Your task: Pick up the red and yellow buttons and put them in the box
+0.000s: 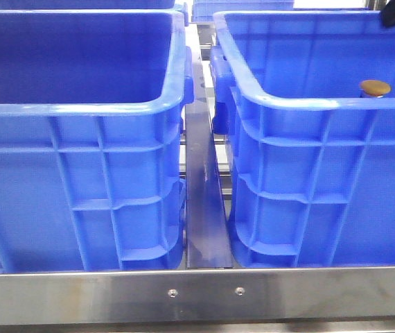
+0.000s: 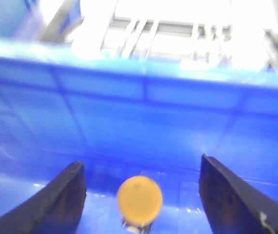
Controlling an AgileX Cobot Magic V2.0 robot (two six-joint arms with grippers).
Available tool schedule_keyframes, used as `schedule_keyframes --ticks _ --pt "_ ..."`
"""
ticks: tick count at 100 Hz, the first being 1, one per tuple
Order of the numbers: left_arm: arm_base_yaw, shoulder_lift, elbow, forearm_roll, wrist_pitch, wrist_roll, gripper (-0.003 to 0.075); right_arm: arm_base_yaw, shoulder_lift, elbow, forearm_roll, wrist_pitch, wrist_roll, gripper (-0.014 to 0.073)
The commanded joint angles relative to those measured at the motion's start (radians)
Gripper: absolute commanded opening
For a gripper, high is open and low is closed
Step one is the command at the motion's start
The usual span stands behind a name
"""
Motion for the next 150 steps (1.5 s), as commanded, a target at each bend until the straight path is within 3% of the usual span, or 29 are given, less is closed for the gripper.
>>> schedule_keyframes --ticks 1,54,63,90,150 --pt "0.001 0.005 -0.029 -0.007 -0.075 -0.009 -0.0019 -0.003 -0.146 0.038 0.096 0.022 0.020 0.0519" --pt "0.001 0.005 -0.029 -0.007 -0.075 -0.009 -0.0019 -0.003 -0.786 0.366 0.096 0.020 0.020 0.0502" --pt "0.001 0.005 -0.029 -0.007 -0.075 -0.009 -0.0019 -0.003 -0.834 0.387 0.096 0.019 0.020 0.0406" --pt "0.001 0.005 -0.029 -0.007 -0.075 -0.009 -0.0019 -0.003 -0.865 0.398 0.096 0.022 0.020 -0.0075" --pt "0.001 0.005 -0.029 -0.007 -0.075 -0.009 -0.0019 -0.003 -0.865 0.398 0.096 0.025 0.020 -0.0068"
